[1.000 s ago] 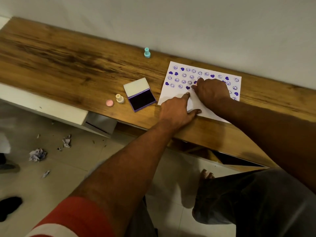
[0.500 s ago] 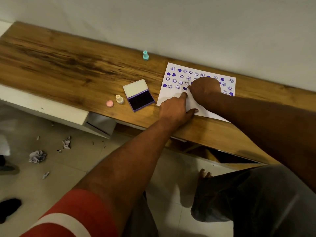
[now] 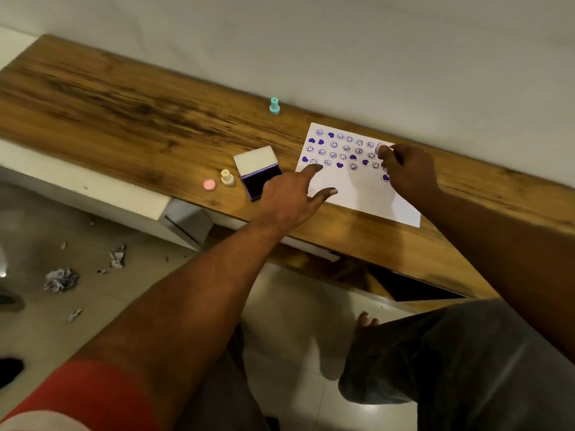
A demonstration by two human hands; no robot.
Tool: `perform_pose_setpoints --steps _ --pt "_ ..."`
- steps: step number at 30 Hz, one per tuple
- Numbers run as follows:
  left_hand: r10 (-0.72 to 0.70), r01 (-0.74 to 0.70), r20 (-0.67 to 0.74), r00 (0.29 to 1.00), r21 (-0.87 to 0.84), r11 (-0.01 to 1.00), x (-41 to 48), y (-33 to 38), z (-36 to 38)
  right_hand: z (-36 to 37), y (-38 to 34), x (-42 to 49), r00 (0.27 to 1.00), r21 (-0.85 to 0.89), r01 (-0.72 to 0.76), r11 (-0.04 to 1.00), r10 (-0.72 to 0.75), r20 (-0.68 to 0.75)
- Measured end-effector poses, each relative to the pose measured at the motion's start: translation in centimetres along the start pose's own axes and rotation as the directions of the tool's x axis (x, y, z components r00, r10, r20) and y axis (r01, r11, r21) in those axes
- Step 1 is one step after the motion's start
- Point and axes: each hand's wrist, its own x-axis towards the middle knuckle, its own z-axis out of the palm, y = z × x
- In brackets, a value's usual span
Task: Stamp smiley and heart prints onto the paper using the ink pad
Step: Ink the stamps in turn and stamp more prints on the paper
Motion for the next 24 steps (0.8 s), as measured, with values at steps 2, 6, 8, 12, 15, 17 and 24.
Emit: perform_pose_setpoints --steps 2,6,8,12,15,17,24 --pt "-0.012 0.011 -0.043 0.999 -0.027 1.0 -0.4 -1.3 -1.3 0.6 -1.3 -0.3 0.999 0.013 0.026 1.0 -0.026 0.018" --pt "-0.061 0.05 -0.109 0.992 -0.099 0.994 -1.9 -4.6 -3.9 2.6 -5.1 -1.1 0.982 0.028 0.179 0.983 -0.18 0.053" --pt "-0.124 0.102 -0.16 0.979 -0.138 0.985 -2.9 -6.8 -5.2 4.0 -7.8 -1.3 0.964 0.039 0.254 0.966 -0.256 0.07" --pt "-0.363 0.296 -0.246 0.899 -0.271 0.916 -4.5 -11.9 -7.5 6.5 -13.9 -2.1 0.917 0.141 0.369 0.919 -0.384 0.102" --pt "-0.508 0.44 -0.225 0.831 -0.293 0.849 -5.5 -15.3 -8.6 8.7 -18.6 -2.5 0.864 0.154 0.468 0.87 -0.487 0.126" --pt "-0.56 0.51 -0.161 0.812 -0.27 0.817 -6.2 -16.9 -8.9 10.2 -21.4 -2.6 0.822 0.14 0.529 0.837 -0.547 0.16" --pt "-0.538 0.525 -0.032 0.842 -0.184 0.831 -6.8 -17.5 -7.6 13.8 -26.9 -2.9 0.672 -0.114 0.722 0.683 -0.651 0.353"
